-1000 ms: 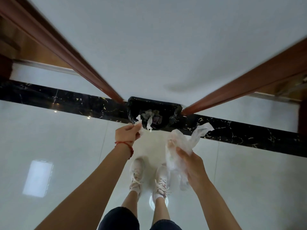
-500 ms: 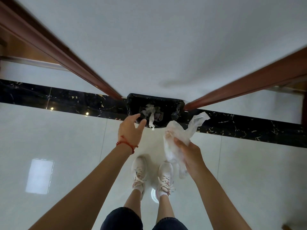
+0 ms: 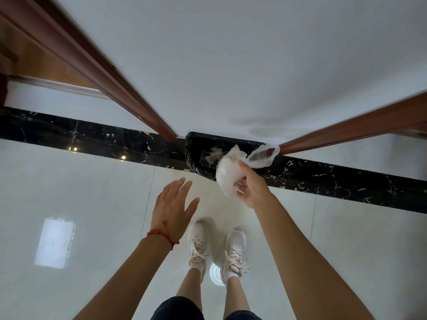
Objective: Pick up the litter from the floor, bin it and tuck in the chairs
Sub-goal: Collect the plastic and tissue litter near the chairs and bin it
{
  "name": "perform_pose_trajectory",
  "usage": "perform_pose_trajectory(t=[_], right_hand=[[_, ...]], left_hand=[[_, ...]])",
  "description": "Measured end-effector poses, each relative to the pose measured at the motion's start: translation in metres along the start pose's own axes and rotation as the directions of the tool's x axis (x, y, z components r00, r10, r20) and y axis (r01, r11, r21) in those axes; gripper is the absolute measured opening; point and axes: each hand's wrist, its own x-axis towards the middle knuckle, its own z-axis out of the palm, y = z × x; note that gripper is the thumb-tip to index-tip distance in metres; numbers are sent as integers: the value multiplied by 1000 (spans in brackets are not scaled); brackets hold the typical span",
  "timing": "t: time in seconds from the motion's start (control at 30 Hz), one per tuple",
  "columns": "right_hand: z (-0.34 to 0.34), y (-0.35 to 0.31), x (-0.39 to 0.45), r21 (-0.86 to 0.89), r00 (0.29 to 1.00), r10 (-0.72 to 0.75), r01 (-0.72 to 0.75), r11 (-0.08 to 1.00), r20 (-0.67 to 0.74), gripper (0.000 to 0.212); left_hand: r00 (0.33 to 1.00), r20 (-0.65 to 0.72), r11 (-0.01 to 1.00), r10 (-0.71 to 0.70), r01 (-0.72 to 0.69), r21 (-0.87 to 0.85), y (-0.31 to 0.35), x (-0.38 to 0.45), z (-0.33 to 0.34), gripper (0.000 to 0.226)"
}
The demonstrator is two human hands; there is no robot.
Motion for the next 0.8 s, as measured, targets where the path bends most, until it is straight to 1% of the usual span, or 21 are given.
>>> perform_pose_trajectory(t=[0.07,0.1,0.13,0.17,0.2,0.23,0.3,0.37,0.4,0.47,0.5,0.53,0.57,0.63,0.73,0.8], right_hand=[[1,-2,4,-25,999,22,-23,999,-45,55],[-1,0,5,-55,995,14,-19,998,-101,57],[-2,2,5,-104,986,-26,9,994,-163,56],[-4,5,3,-169,973,-92,57,984,-212,55],[-6,8,0,-254,956,-185,125,959,-228,55],[-7,11,-7,-350,937,-286,204,914,-202,54],[-9,19,-27,-527,884,-460,350,775,-90,52],[-15,26,-45,-680,816,-577,436,590,23,52],[-18,29,-54,-757,782,-618,456,469,88,52],[-24,30,-72,-874,731,-643,446,195,229,55],[-27,29,-82,-898,714,-642,430,87,280,56],[-30,27,-91,-908,702,-641,418,16,312,56],[-33,25,-101,-910,686,-646,412,-33,334,56],[-37,20,-122,-907,653,-667,412,-85,359,56],[-45,10,-157,-900,585,-719,415,-133,375,53],[-51,3,-181,-900,563,-734,409,-152,380,53]], left_hand=[[1000,-14,1000,-14,14,-12,-2,0,-2,63],[1000,-22,1000,-15,14,-15,-3,0,-3,65],[1000,-29,1000,-12,12,-17,-3,0,-5,65],[999,-36,1000,-8,7,-18,-3,0,-6,65],[999,-39,1000,-8,7,-20,-3,0,-8,64],[999,-43,1000,-9,8,-20,-2,-1,-10,63],[999,-43,1000,-4,4,-12,1,-4,-16,64],[999,-36,1000,-2,1,-5,6,-9,-25,60],[999,-36,1000,1,-1,-2,9,-12,-30,58],[999,-45,1000,21,-20,21,15,-19,-41,54],[998,-46,999,31,-30,33,19,-23,-47,53],[998,-47,998,38,-36,43,22,-27,-54,53],[998,-47,998,48,-45,54,27,-32,-60,53],[997,-36,995,69,-66,78,37,-42,-74,54],[994,-38,989,99,-94,114,57,-60,-96,54],[991,-54,984,119,-110,136,71,-74,-110,53]])
